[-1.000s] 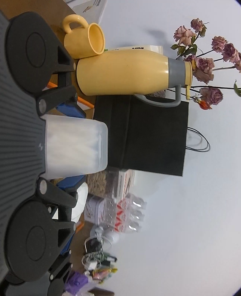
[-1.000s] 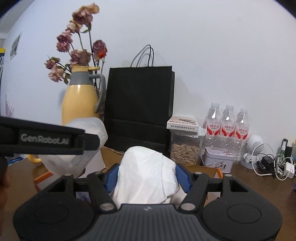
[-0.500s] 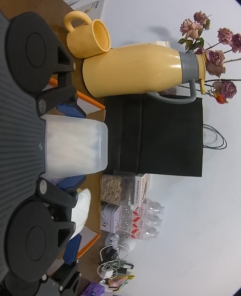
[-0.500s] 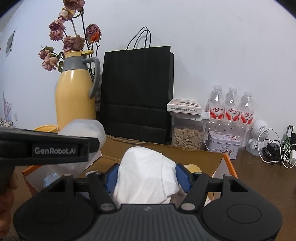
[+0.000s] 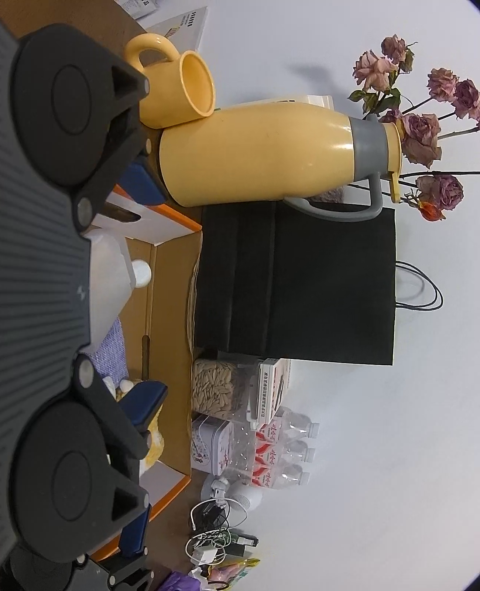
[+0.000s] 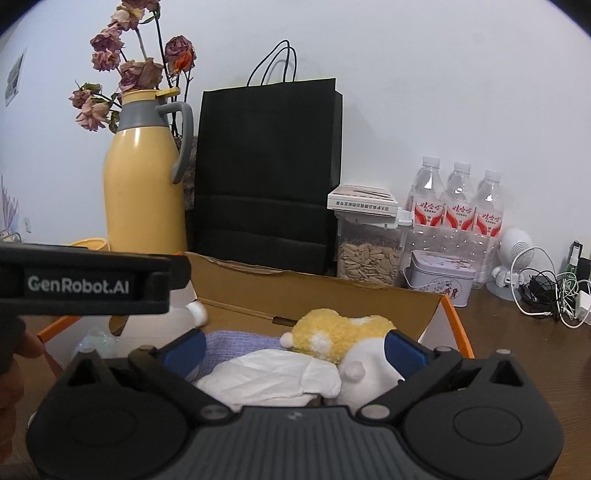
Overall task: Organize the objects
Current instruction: 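Carry the white tissue and clear container into the box and open both grippers, then grasp the beige wooden block with the right gripper while the left gripper grasps the white round disc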
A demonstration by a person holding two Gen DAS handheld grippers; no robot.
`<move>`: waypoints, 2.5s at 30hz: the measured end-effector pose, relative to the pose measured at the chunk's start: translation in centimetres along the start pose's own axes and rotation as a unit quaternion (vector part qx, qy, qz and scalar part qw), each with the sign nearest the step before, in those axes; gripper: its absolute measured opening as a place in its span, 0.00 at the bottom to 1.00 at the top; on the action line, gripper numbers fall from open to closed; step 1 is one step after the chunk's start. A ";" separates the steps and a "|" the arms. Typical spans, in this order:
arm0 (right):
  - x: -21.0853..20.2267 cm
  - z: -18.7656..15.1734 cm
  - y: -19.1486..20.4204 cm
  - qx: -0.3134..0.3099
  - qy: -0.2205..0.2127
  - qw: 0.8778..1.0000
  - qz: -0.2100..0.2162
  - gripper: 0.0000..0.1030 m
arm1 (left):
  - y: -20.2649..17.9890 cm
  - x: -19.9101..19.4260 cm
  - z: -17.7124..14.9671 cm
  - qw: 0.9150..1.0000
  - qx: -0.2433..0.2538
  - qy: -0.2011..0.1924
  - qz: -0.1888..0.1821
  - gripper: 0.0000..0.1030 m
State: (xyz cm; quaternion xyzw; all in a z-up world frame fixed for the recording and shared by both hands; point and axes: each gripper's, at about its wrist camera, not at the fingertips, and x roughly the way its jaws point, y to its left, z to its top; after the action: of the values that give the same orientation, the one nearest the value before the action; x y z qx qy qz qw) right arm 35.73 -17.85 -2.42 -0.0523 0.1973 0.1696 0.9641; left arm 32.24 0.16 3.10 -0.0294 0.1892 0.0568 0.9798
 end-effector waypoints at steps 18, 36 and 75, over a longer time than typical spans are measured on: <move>-5.2 1.4 -0.2 -0.012 -0.036 0.999 -0.003 1.00 | 1.7 -6.7 1.5 0.998 -0.023 -0.042 -0.040 1.00; -13.6 -5.7 -1.9 -0.049 0.015 0.998 -0.021 1.00 | 6.7 -12.6 -4.2 1.000 0.028 -0.002 -0.008 1.00; -13.3 -10.2 -5.0 0.041 0.053 0.997 0.024 0.32 | 9.1 -16.6 -8.0 0.998 -0.014 0.056 0.021 1.00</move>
State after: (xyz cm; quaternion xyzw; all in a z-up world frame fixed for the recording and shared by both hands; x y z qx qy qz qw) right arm 22.27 -28.30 -6.33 -0.0166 0.2563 0.1814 0.9493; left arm 12.92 6.85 1.52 -0.0424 0.2436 0.0779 0.9658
